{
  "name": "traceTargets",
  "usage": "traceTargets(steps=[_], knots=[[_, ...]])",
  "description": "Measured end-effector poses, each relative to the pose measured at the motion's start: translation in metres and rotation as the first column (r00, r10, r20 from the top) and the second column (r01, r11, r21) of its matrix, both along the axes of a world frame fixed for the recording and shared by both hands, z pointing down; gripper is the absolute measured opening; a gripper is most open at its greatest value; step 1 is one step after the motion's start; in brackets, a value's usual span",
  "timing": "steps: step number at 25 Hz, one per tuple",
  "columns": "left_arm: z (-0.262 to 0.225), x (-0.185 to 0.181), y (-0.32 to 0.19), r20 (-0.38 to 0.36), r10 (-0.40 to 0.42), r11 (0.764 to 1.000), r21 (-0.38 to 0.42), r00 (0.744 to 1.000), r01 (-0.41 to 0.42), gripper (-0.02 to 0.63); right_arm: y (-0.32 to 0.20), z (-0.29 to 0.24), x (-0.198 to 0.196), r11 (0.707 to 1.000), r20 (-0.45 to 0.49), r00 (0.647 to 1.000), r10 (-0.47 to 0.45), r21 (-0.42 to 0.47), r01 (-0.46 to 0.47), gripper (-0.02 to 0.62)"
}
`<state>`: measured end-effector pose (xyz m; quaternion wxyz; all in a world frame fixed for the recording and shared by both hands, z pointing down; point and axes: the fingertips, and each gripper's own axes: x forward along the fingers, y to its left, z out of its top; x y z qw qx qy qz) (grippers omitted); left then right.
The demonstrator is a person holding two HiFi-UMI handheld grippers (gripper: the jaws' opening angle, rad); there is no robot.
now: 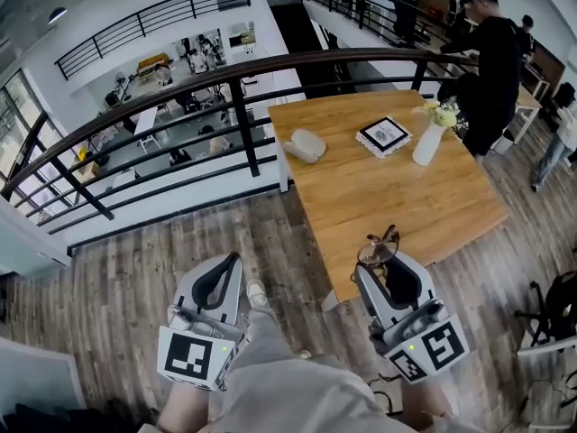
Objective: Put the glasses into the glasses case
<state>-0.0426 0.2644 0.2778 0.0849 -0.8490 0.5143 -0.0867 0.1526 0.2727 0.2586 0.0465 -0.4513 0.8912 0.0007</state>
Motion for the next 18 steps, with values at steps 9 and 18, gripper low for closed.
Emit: traceTargets(steps=[9, 18], knots=[[0.012, -0.013, -0.056, -0.018, -0.01, 1.0, 0.004, 1.0, 0.01, 0.017, -0.059, 0.018, -0.016, 0.999, 0.005, 1.0, -0.022, -0.03, 0.022, 0.178], [0.025, -0.035, -0.111, -0.018, 0.004, 0.999, -0.036, 1.0, -0.004, 0.017, -0.116, 0.027, -0.037, 0.997, -0.001, 1.0, -0.008, -0.072, 0.008, 0.178]])
